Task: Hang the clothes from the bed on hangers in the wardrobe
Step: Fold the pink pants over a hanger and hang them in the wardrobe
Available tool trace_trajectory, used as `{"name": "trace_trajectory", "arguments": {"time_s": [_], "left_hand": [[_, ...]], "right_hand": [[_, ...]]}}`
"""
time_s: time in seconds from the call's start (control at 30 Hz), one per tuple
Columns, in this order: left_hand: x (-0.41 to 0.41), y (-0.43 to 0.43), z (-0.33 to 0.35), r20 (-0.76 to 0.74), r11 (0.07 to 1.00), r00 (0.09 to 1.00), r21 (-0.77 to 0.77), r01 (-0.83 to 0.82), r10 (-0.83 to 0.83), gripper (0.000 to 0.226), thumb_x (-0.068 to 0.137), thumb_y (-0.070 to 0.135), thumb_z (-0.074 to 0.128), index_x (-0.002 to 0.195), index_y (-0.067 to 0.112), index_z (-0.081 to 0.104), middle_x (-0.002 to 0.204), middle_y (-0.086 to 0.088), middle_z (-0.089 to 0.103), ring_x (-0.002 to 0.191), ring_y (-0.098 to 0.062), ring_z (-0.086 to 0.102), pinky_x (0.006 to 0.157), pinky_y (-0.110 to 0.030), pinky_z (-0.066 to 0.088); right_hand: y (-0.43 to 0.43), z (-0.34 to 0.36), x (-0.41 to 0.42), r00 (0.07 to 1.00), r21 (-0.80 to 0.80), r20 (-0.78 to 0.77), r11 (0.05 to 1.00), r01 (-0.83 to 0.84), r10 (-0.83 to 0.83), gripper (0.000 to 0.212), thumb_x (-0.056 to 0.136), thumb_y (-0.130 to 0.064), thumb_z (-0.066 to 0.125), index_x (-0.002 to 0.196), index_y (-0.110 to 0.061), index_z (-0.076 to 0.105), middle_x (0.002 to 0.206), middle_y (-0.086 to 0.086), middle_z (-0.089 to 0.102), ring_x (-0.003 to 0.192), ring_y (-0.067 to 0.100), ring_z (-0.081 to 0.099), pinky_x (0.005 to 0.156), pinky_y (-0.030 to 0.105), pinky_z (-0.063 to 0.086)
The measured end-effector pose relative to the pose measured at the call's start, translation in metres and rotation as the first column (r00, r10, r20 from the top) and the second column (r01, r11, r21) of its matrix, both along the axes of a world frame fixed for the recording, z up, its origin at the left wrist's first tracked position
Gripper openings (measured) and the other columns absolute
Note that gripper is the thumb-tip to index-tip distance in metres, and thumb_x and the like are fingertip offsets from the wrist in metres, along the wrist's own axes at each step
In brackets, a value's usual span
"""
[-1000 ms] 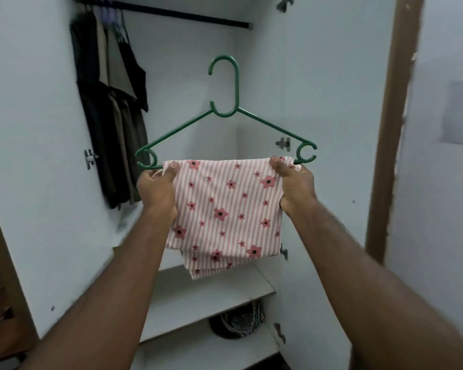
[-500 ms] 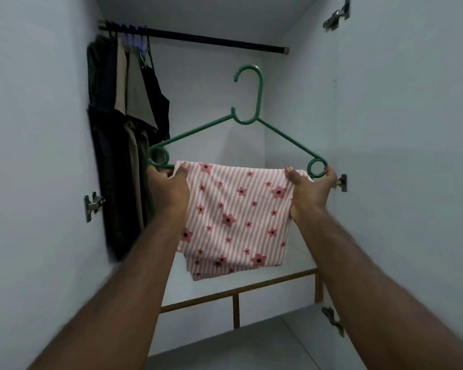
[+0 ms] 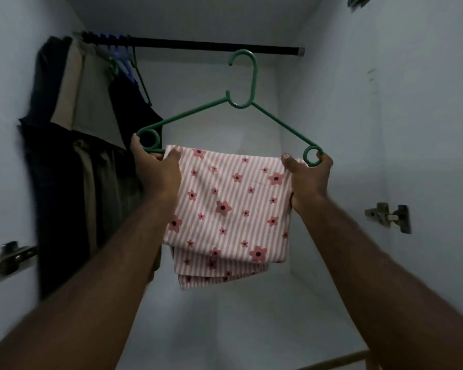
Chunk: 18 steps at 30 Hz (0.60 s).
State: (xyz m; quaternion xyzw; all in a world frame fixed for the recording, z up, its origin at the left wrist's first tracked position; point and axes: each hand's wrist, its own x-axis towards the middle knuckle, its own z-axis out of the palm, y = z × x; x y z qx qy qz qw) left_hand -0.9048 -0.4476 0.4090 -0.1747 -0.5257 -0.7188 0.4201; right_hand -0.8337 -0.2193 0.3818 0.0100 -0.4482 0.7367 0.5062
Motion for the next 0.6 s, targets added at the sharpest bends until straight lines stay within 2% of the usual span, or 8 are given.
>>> {"name": "trace_trajectory", "arguments": {"time_s": [0.07,0.1,0.17,0.23,0.33,0.43,0.53,0.6], "left_hand": [[-0.02,0.018,0.015,0.008,1.0,1.0,-0.001,-0.022,0.022,0.086,0.082,0.013,0.075,0.152,0.014,0.025,0.127,-0.007,0.056,0.106,-0.013,0.055,0.102,-0.021,0.04],[-0.029,0.025,0.022,0.007,0.999,0.999,0.002,-0.042,0.042,0.085,0.082,0.013,0.075,0.152,0.013,0.025,0.132,-0.004,0.053,0.111,-0.011,0.053,0.1,-0.017,0.038],[-0.047,0.037,0.039,-0.026,0.998,0.998,0.025,-0.062,0.062,0.087,0.081,0.013,0.077,0.151,0.014,0.026,0.133,-0.003,0.052,0.114,-0.011,0.054,0.103,-0.02,0.039],[-0.061,0.045,0.052,-0.04,0.996,0.995,0.02,-0.088,0.089,0.088,0.081,0.013,0.077,0.151,0.015,0.024,0.132,-0.003,0.053,0.111,-0.011,0.055,0.104,-0.025,0.042],[-0.076,0.048,0.069,-0.052,0.984,0.984,-0.034,-0.172,0.17,0.091,0.08,0.014,0.078,0.152,0.014,0.023,0.136,-0.004,0.051,0.119,-0.013,0.052,0.107,-0.026,0.039],[-0.089,0.044,0.085,-0.056,0.958,0.963,-0.104,-0.267,0.263,0.092,0.08,0.017,0.079,0.153,0.012,0.022,0.148,-0.008,0.043,0.133,-0.019,0.044,0.113,-0.031,0.034],[-0.106,0.036,0.1,-0.07,0.937,0.945,-0.121,-0.326,0.32,0.091,0.081,0.017,0.078,0.153,0.01,0.023,0.151,-0.008,0.04,0.136,-0.02,0.04,0.113,-0.03,0.032],[-0.117,0.03,0.109,-0.099,0.922,0.928,-0.12,-0.369,0.359,0.091,0.082,0.018,0.078,0.153,0.01,0.023,0.151,-0.009,0.04,0.136,-0.021,0.041,0.112,-0.03,0.033]], "right_hand": [[0.024,0.018,-0.023,1.0,0.017,0.004,0.999,-0.031,0.031,0.07,0.086,-0.018,0.075,0.142,-0.016,0.033,0.11,-0.001,0.053,0.092,0.013,0.06,0.088,0.033,0.051],[0.035,0.026,-0.034,0.998,0.026,0.01,0.998,-0.056,0.055,0.067,0.088,-0.021,0.072,0.143,-0.015,0.033,0.101,-0.006,0.052,0.086,0.009,0.058,0.083,0.031,0.051],[0.055,0.043,-0.06,0.997,0.058,0.008,0.995,-0.082,0.082,0.064,0.091,-0.022,0.069,0.144,-0.014,0.033,0.091,-0.012,0.047,0.08,0.004,0.056,0.073,0.025,0.05],[0.066,0.057,-0.084,0.995,0.085,-0.001,0.991,-0.103,0.103,0.068,0.089,-0.018,0.071,0.145,-0.014,0.032,0.09,-0.012,0.048,0.084,0.009,0.06,0.077,0.03,0.053],[0.074,0.072,-0.123,0.989,0.102,-0.019,0.985,-0.141,0.144,0.076,0.086,-0.013,0.074,0.146,-0.017,0.028,0.105,-0.003,0.054,0.103,0.022,0.063,0.095,0.045,0.053],[0.073,0.085,-0.156,0.984,0.085,-0.072,0.984,-0.155,0.161,0.083,0.082,-0.012,0.076,0.146,-0.021,0.025,0.133,0.008,0.048,0.113,0.025,0.06,0.101,0.048,0.049],[0.065,0.094,-0.196,0.987,0.088,-0.094,0.989,-0.121,0.129,0.079,0.077,-0.015,0.08,0.139,-0.019,0.032,0.13,0.013,0.051,0.111,0.025,0.061,0.101,0.048,0.049],[0.056,0.1,-0.22,0.981,0.084,-0.093,0.984,-0.16,0.167,0.077,0.077,-0.015,0.08,0.138,-0.018,0.034,0.127,0.011,0.051,0.109,0.026,0.062,0.099,0.049,0.05]]}}
